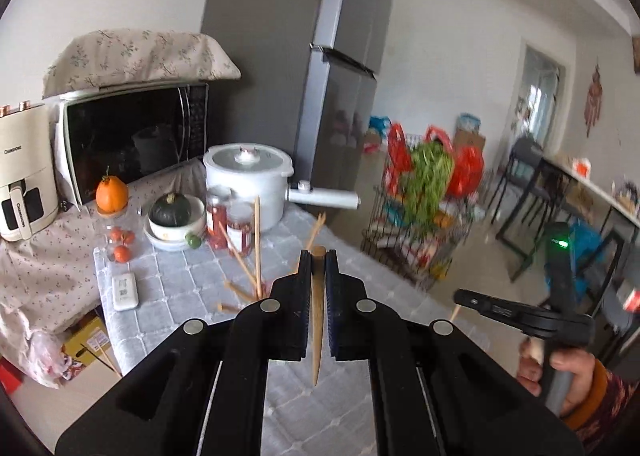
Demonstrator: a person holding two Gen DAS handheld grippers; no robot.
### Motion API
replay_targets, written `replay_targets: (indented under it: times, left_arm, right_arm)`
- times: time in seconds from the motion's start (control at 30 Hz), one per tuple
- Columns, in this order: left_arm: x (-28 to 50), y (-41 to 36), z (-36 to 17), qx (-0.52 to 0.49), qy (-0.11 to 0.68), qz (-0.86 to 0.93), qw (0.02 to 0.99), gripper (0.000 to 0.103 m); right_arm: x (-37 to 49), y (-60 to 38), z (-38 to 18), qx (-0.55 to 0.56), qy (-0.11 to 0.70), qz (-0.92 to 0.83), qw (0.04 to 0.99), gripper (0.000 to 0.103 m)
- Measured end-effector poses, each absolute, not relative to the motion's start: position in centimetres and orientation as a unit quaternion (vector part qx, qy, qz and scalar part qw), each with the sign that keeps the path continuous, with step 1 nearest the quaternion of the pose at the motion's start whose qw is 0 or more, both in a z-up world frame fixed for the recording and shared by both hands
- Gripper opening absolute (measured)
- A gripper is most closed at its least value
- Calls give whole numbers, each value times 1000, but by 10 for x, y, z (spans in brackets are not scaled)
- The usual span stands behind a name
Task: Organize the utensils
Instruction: 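Lower both chopsticks into the pink basket and open both grippers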
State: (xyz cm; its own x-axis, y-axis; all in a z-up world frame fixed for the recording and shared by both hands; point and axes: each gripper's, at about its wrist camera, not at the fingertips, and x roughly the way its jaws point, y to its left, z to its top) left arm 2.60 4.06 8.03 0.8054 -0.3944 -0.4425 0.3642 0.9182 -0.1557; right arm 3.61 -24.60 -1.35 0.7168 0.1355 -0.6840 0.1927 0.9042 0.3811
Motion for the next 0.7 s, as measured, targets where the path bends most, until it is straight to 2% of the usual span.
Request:
replay_targets:
  times: [0.23,0.37,0.5,0.6,0.7]
  left_arm:
    - [61,23,127,-37,206,-169,963,6]
    - [83,14,132,-22,198,-140,970,6]
    - [113,9,110,-19,213,-110,971,7]
    - [135,17,83,-50,255,-120,958,8]
    - [133,36,70,-83,261,-97,957,15]
  right_arm:
    - [51,-260,69,199,306,-4,931,5]
    - [65,-263,100,201,280,4,939,5]
    - [77,-258,123,199,264,15,943,5]
    - [82,-250,131,199,259,31,944,5]
    - [83,-240,140,199,252,46,946,5]
